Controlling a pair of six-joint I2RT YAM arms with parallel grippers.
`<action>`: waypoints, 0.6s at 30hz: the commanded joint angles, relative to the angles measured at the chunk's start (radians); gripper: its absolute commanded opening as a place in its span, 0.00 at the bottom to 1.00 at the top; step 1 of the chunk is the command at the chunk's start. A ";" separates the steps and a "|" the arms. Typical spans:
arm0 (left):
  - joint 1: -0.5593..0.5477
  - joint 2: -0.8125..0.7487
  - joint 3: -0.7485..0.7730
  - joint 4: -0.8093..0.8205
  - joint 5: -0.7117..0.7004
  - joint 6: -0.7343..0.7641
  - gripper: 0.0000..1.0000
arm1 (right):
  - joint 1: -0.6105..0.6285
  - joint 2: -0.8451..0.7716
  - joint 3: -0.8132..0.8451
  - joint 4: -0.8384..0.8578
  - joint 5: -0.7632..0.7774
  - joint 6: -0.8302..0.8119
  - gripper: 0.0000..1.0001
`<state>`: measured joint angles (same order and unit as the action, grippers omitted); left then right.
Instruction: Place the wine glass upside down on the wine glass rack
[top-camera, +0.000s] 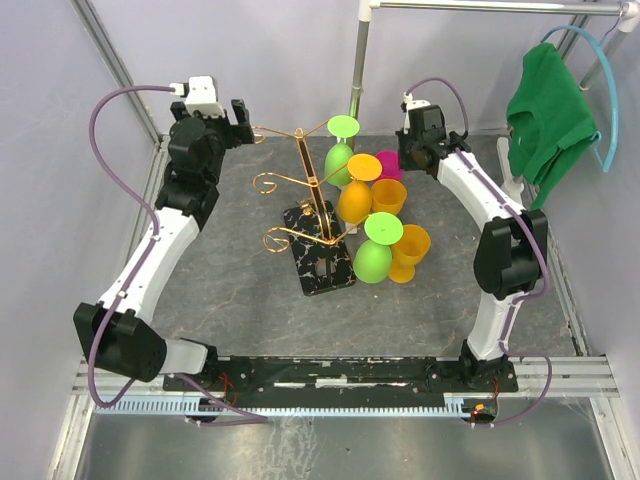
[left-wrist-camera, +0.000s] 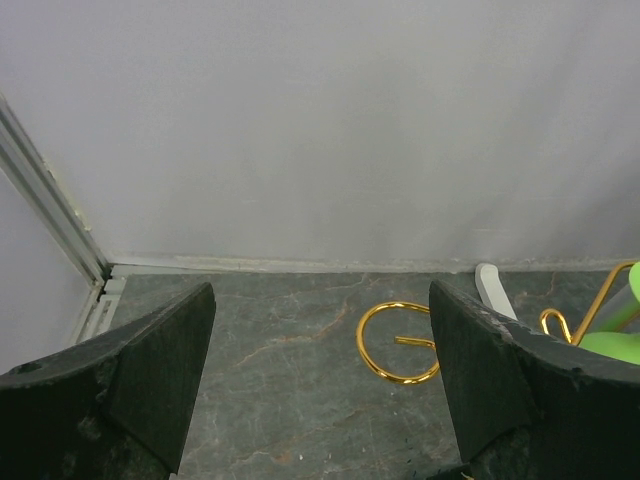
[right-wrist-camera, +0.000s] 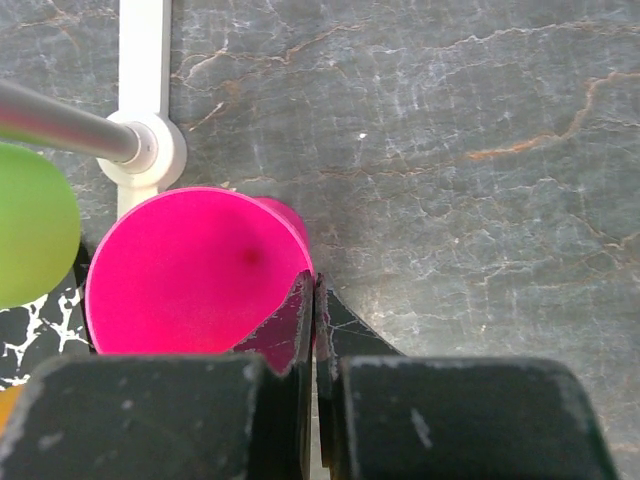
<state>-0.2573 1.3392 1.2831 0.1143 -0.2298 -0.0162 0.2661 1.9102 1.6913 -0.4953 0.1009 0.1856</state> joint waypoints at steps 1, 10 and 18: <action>0.003 0.026 0.116 -0.018 0.023 -0.140 0.93 | -0.002 -0.106 -0.006 0.010 0.118 -0.067 0.01; 0.003 0.164 0.468 -0.351 -0.062 -0.418 0.94 | -0.002 -0.367 0.006 0.051 0.281 -0.240 0.01; 0.003 0.178 0.522 -0.420 0.010 -0.590 0.99 | -0.003 -0.575 0.072 -0.019 0.075 -0.310 0.01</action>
<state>-0.2573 1.5249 1.7939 -0.2588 -0.2527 -0.4564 0.2661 1.4254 1.6974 -0.5026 0.2878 -0.0715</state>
